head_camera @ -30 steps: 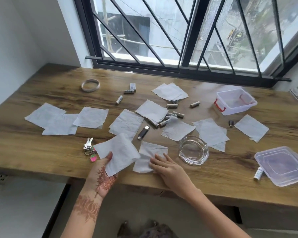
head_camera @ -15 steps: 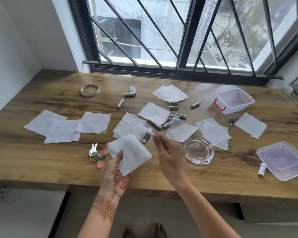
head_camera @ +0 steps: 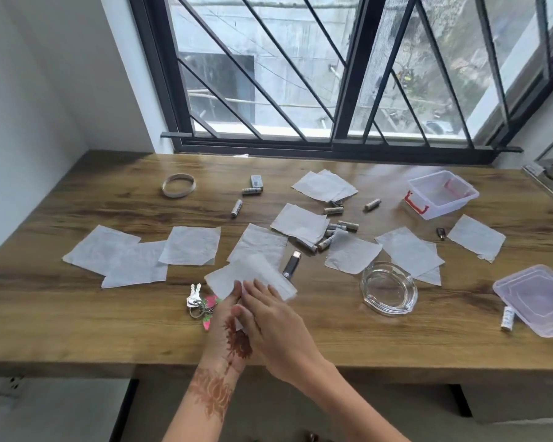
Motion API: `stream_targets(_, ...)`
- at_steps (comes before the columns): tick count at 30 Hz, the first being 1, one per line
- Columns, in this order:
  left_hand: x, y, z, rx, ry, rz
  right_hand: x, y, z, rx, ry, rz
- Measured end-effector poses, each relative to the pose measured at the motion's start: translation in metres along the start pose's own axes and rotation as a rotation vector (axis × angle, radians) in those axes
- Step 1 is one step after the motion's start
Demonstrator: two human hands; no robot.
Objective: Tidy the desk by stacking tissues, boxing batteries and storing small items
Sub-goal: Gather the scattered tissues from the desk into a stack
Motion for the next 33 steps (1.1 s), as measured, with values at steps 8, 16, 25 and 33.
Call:
stream_targets(8,0.031,-0.033,0.012,0.109,0.087,0.029,0.062,-0.003,0.082,0.09,-0.047,-0.17)
stream_targets(16,0.043,-0.049,0.02,0.144,0.121,-0.013,0.077,0.011,0.116,0.066,-0.158,-0.267)
stream_targets(25,0.045,-0.045,0.026,0.188,0.161,0.037,0.064,0.01,0.118,0.296,0.115,0.162)
stream_targets(33,0.037,-0.032,0.037,0.186,0.162,-0.028,0.035,-0.028,0.108,0.378,0.19,0.578)
Point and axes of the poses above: each hand's wrist, its own z-axis towards the middle knuckle, its own y-axis out of the palm, x = y × z, the point moved 1 cm from there along z, towards the middle knuckle, and after that the axes turned 13 degrees about y, right-handed, at the moved point
